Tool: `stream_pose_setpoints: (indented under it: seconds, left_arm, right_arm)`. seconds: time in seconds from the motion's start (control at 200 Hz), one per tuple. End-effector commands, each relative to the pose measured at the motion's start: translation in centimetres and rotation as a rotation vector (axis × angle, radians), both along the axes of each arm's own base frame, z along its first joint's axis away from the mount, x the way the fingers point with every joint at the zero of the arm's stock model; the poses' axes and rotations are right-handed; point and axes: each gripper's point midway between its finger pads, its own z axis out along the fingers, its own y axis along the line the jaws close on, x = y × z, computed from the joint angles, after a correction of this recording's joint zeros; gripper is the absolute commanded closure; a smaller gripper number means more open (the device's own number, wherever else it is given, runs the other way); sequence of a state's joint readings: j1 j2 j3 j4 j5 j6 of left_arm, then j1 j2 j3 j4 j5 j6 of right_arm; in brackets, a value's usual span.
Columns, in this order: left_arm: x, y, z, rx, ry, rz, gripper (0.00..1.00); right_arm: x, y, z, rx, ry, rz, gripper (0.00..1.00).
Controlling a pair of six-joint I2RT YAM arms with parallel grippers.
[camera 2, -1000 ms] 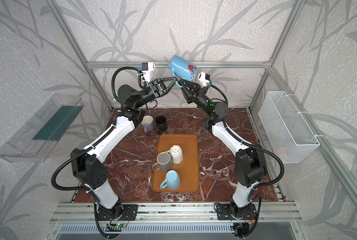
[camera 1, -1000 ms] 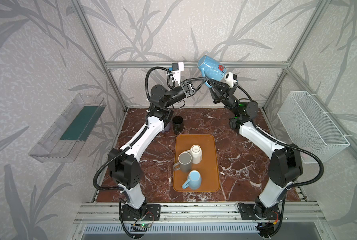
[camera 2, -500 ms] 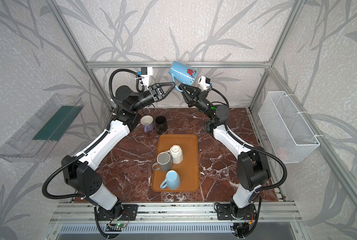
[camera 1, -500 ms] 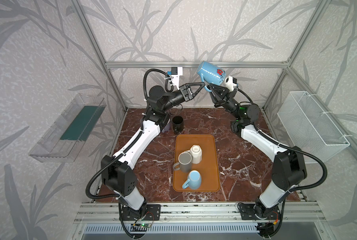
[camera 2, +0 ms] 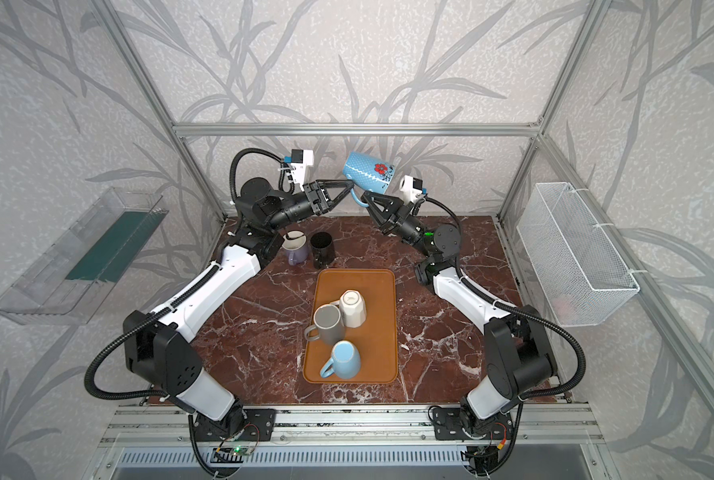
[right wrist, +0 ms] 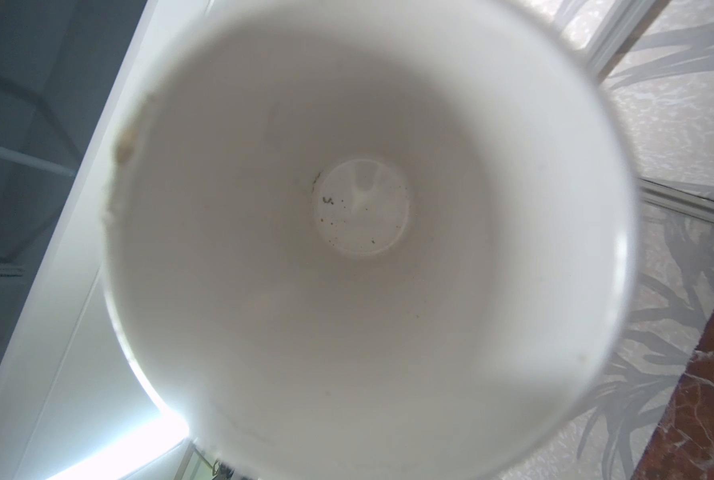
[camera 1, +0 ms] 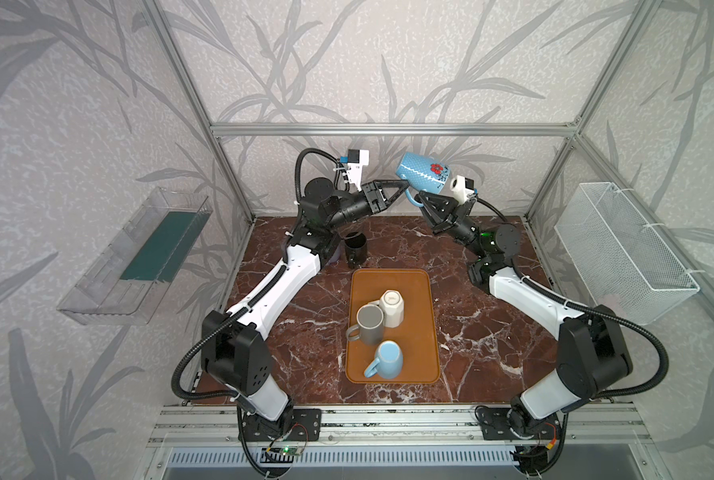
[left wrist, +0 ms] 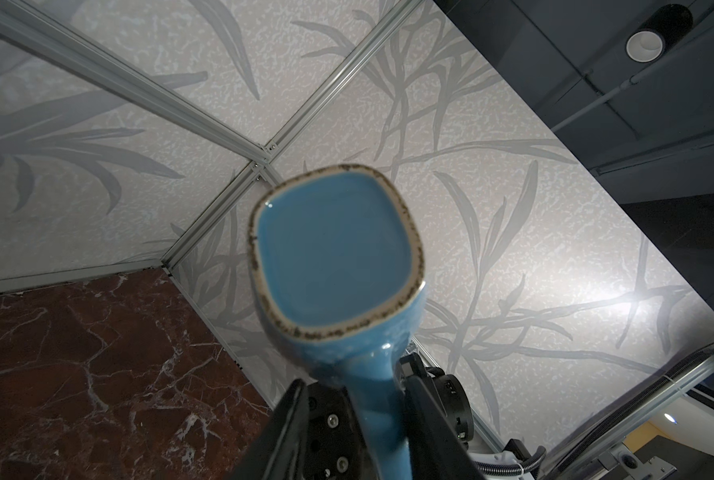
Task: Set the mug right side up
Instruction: 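Lower the blue dotted mug toward the table with both grippers holding it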
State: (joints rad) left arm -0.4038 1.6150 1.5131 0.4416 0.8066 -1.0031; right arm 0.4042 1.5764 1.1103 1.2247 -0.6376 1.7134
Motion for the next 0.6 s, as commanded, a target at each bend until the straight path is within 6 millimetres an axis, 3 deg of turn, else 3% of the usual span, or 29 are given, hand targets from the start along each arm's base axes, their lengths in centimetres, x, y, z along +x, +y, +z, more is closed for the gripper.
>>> stream_pose_setpoints:
  seconds: [0.0,0.265,0.595]
  left_arm:
    - [-0.7,0.2,-1.8,0.061,0.033,0.001,0.59]
    - [-2.0,0.1,-5.4,0.172,0.096,-0.010,0.59]
    - [-3.0,-0.2,-6.9,0.182,0.138,-0.060,0.61]
  right_arm:
    - [-5.4,-1.3,4.8,0.030,-0.242,0.005,1.00]
    - [-6.4,-0.2,1.9,-0.101,-0.217,0.001,1.00]
    - [-7.7,0.9,0.3,-0.243,-0.238,-0.008,1.00]
